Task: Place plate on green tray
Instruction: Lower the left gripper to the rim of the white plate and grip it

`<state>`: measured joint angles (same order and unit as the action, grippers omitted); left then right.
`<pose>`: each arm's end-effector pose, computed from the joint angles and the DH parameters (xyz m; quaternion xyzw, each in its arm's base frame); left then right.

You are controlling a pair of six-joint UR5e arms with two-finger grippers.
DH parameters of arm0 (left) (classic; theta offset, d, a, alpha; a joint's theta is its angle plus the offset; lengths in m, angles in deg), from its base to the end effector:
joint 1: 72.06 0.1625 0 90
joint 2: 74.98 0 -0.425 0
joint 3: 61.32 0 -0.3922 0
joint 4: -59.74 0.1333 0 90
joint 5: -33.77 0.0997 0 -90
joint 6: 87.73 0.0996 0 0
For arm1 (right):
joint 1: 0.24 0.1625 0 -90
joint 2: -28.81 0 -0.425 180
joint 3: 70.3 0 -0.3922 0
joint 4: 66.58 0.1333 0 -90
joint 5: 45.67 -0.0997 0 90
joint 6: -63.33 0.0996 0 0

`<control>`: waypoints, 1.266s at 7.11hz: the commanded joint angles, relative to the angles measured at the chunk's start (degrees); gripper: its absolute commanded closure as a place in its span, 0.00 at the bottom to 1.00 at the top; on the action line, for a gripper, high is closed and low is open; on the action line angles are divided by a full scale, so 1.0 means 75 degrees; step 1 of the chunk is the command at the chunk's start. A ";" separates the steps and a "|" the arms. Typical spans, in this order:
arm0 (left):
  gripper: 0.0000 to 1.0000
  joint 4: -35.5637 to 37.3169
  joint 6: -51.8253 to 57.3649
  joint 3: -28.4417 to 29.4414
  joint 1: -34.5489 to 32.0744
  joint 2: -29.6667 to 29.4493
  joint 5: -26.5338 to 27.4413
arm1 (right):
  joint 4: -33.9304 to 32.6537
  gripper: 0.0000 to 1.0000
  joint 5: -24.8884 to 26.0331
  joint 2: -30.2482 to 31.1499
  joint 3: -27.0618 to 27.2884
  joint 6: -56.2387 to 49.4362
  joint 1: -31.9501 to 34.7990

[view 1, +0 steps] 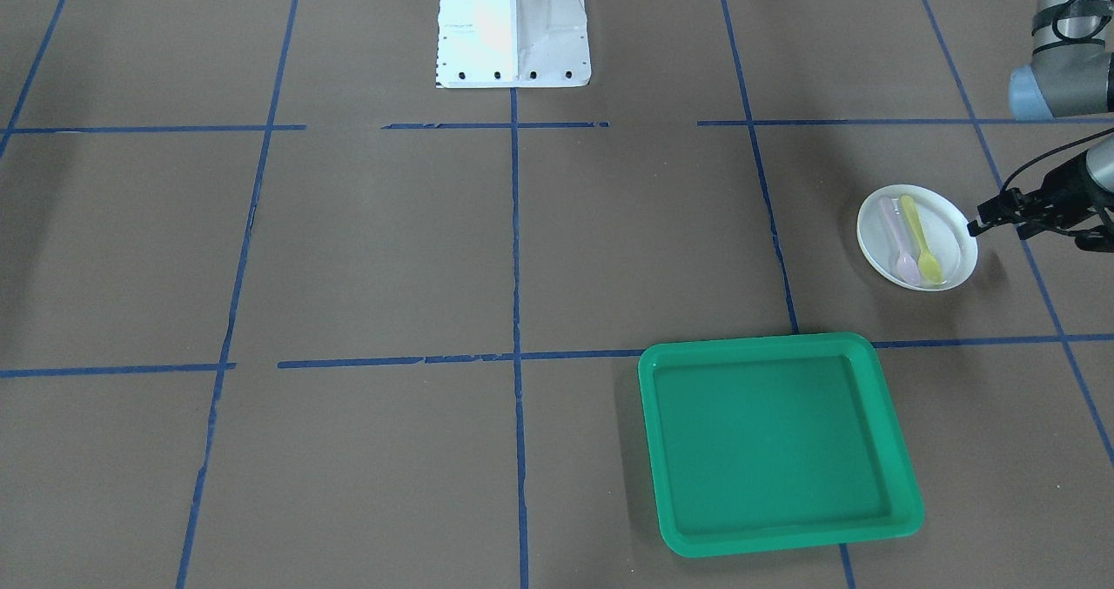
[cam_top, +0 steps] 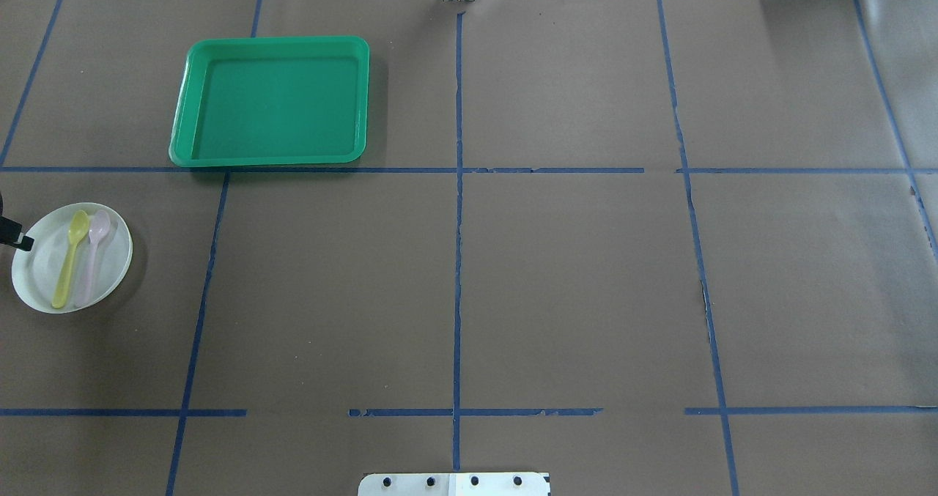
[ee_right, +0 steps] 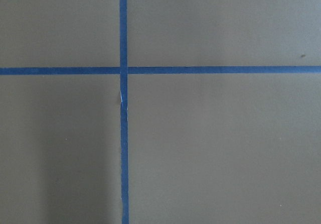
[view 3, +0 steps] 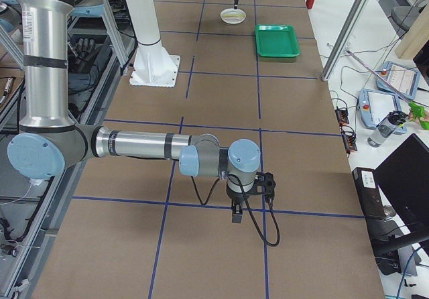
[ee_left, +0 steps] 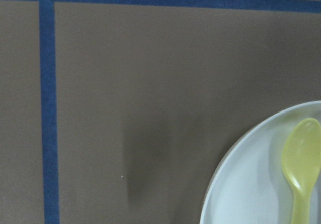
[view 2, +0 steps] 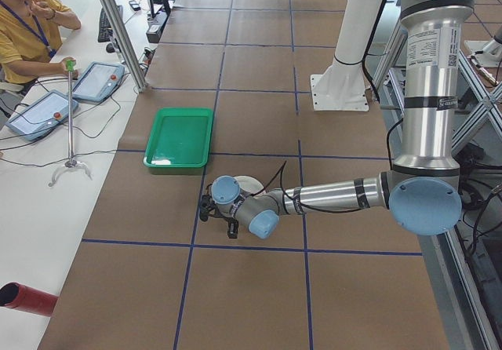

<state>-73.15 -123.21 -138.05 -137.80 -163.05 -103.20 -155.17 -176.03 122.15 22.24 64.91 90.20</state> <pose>0.1437 -0.4661 0.7039 -0.0024 0.4448 0.0079 0.8956 0.0724 -0.4674 0.6671 0.0016 -0.3450 0.0147 0.9385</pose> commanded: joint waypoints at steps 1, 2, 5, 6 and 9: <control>0.35 -0.0001 -0.0063 -0.0023 0.0116 -0.0011 -0.0030 | 0.0000 0.00 -0.0009 0.0000 0.0000 0.0000 0.0000; 0.35 -0.0001 -0.0063 -0.0023 0.0187 -0.0011 -0.0042 | 0.0000 0.00 -0.0009 0.0000 0.0000 0.0000 0.0000; 0.81 0.0034 -0.0051 -0.0070 0.0211 -0.0011 -0.0066 | 0.0000 0.00 0.0002 0.0000 0.0000 0.0000 0.0000; 1.00 0.0058 -0.0051 -0.0128 0.0211 -0.0011 -0.0077 | 0.0000 0.00 -0.0009 0.0000 0.0000 0.0000 0.0000; 1.00 0.0104 -0.0040 -0.0608 0.0187 0.0118 -0.1210 | 0.0000 0.00 -0.0009 0.0000 0.0000 0.0000 0.0000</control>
<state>-72.60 -123.52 -141.04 -136.26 -162.49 -109.02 -155.17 -176.04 122.15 22.24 64.91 90.20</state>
